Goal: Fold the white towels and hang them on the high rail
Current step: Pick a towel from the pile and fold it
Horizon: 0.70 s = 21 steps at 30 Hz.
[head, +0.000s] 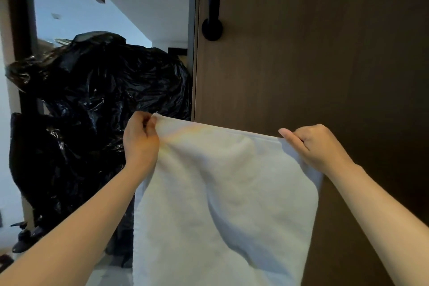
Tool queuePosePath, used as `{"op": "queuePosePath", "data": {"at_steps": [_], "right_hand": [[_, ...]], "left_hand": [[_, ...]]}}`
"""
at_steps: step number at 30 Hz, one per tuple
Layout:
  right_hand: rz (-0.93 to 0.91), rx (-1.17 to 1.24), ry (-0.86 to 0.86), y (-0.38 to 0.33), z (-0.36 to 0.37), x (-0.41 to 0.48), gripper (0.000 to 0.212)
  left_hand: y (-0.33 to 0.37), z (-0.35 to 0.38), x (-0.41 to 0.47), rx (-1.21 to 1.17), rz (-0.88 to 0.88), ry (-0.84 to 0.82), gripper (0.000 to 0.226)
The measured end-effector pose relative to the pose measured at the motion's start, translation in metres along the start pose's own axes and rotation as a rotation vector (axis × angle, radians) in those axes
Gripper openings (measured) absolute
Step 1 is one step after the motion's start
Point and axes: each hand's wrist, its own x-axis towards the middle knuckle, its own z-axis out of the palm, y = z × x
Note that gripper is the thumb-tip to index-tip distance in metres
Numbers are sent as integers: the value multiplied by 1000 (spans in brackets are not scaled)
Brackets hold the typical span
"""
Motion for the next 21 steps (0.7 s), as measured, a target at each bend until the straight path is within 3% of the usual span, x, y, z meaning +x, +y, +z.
{"op": "queuePosePath", "data": {"at_steps": [2, 6, 12, 21], "right_hand": [[-72, -39, 61, 2, -5, 6, 70], [-250, -171, 359, 3, -19, 33, 67], [-227, -185, 281, 6, -11, 36, 65], [-135, -78, 174, 14, 5, 24, 64]], "left_hand": [[3, 2, 3, -2, 6, 9, 9], [9, 1, 19, -16, 27, 81, 8], [2, 1, 17, 38, -2, 2, 18], [-4, 7, 10, 8, -49, -28, 6]]}}
